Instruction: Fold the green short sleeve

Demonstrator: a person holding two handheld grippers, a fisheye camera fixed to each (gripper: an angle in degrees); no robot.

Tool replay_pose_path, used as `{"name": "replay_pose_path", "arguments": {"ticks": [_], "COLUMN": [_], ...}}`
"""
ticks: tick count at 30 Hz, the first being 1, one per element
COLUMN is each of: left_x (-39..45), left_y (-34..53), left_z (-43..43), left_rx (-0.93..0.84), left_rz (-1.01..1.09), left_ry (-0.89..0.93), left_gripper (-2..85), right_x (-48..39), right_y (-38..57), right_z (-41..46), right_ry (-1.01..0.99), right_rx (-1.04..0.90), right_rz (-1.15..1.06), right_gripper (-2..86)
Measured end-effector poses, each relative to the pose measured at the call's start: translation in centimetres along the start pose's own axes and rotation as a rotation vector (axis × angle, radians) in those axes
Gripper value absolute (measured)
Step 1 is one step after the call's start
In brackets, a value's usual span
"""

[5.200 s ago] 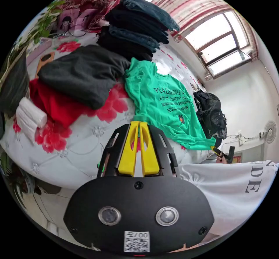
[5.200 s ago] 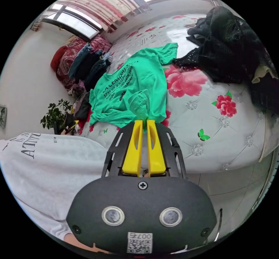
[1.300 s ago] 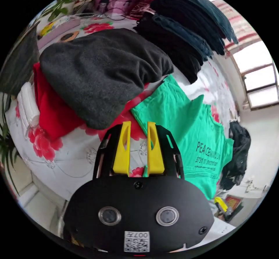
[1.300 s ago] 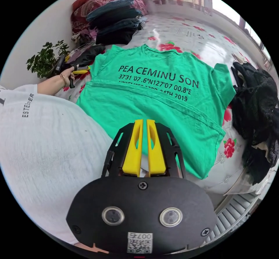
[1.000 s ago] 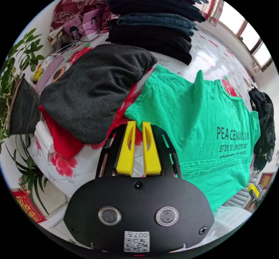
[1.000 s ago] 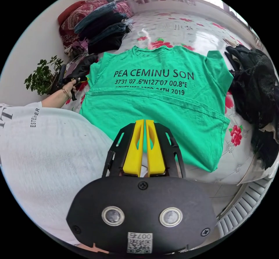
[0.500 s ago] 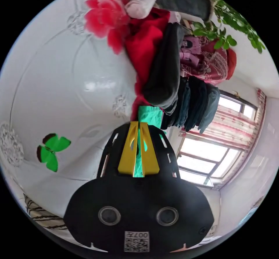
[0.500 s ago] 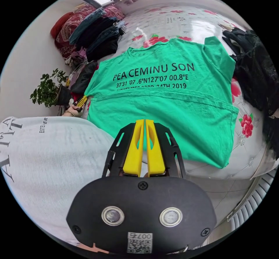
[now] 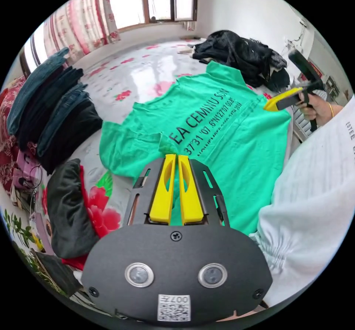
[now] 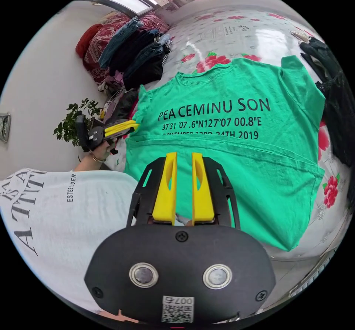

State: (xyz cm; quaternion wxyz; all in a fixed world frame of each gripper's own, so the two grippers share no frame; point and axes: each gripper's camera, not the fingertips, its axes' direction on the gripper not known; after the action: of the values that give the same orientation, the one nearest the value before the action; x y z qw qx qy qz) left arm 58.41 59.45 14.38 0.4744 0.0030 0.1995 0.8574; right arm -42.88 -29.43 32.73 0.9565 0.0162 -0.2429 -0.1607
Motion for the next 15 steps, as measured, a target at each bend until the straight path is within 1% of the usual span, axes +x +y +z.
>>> {"name": "replay_pose_path", "arguments": {"ticks": [3, 6, 9, 12, 15], "left_x": [1.5, 2.5, 3.2, 4.4, 5.4], "left_y": [-0.2, -0.3, -0.2, -0.3, -0.7], "left_z": [1.9, 0.7, 0.2, -0.1, -0.9], "left_rx": [-0.04, 0.036, 0.036, 0.017, 0.03], "left_rz": [-0.049, -0.055, -0.043, -0.014, -0.006], "left_ry": [0.023, 0.025, 0.024, -0.005, -0.029], "left_gripper": [-0.9, -0.9, -0.8, -0.8, -0.8], "right_x": [0.0, -0.4, -1.3, -2.7, -3.9], "right_y": [-3.0, -7.0, -12.4, -18.0, -22.6], "right_z": [1.1, 2.4, 4.3, 7.3, 11.6], "right_ry": [-0.049, -0.094, -0.17, -0.2, -0.202], "right_rx": [-0.034, -0.068, -0.106, -0.173, -0.302], "right_rz": [-0.038, -0.092, -0.144, -0.202, -0.214], "right_gripper": [4.9, 5.7, 7.0, 8.0, 8.4]}}
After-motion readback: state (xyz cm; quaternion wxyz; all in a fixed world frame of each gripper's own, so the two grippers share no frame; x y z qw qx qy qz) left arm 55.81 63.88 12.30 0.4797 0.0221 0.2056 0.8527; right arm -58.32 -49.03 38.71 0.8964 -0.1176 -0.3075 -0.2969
